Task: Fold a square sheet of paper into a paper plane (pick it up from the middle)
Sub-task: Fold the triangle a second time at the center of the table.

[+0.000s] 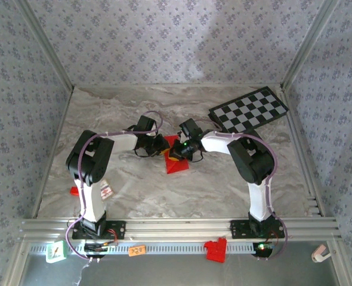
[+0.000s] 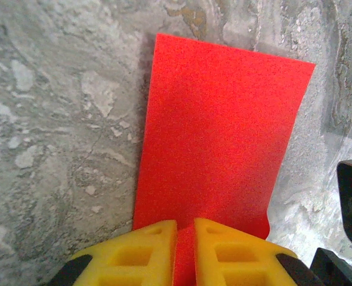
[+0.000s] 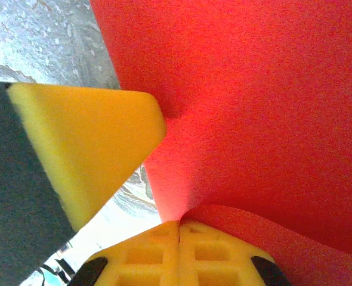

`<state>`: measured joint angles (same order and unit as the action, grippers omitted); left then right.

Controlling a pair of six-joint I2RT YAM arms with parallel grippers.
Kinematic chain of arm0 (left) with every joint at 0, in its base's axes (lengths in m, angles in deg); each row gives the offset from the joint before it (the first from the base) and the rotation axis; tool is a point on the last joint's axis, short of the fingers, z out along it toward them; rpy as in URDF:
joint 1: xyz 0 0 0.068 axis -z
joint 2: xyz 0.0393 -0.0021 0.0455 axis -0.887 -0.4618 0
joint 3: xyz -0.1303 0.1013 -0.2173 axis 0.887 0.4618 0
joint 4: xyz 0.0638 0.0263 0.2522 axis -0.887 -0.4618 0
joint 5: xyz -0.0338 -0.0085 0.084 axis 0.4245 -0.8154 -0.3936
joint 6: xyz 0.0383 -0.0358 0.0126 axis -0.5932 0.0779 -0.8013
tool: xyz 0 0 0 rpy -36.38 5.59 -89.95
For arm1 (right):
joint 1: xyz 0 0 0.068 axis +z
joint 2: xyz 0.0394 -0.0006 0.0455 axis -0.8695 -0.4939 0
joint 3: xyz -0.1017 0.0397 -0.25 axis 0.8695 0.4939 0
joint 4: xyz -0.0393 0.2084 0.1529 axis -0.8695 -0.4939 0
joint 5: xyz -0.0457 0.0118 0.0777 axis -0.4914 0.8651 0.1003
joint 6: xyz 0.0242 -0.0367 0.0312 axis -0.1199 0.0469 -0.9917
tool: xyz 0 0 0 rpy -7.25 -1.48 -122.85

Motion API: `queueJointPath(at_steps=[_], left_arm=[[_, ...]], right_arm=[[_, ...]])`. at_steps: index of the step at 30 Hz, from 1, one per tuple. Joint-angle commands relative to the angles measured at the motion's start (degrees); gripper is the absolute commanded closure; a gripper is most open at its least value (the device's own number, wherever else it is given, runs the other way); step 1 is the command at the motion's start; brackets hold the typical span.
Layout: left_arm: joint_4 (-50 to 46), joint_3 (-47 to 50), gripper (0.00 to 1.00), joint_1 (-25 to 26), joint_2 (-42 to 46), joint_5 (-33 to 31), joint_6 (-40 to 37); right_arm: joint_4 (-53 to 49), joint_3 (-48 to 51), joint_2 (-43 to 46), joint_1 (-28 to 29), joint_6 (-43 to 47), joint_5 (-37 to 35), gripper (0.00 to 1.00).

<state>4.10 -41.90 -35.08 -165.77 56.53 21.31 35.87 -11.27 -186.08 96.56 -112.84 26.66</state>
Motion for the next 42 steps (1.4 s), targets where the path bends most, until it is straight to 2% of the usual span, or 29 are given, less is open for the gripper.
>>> queueJointPath(at_steps=[1,28,42], left_arm=[[-4.24,-0.09,0.84,0.38,-1.77,-1.60,-0.30],[-4.69,-0.24,0.85,0.42,-1.14,-2.13,-0.17],[-4.80,-0.65,0.85,0.41,-1.12,-1.91,-0.26]], right_arm=[[-3.48,-1.76,-0.84,0.31,1.77,0.81,0.99],[-4.43,-2.20,-1.48,0.14,1.46,-0.75,0.99],[-2.54,-2.29,-1.83,0.22,1.55,1.12,0.98]])
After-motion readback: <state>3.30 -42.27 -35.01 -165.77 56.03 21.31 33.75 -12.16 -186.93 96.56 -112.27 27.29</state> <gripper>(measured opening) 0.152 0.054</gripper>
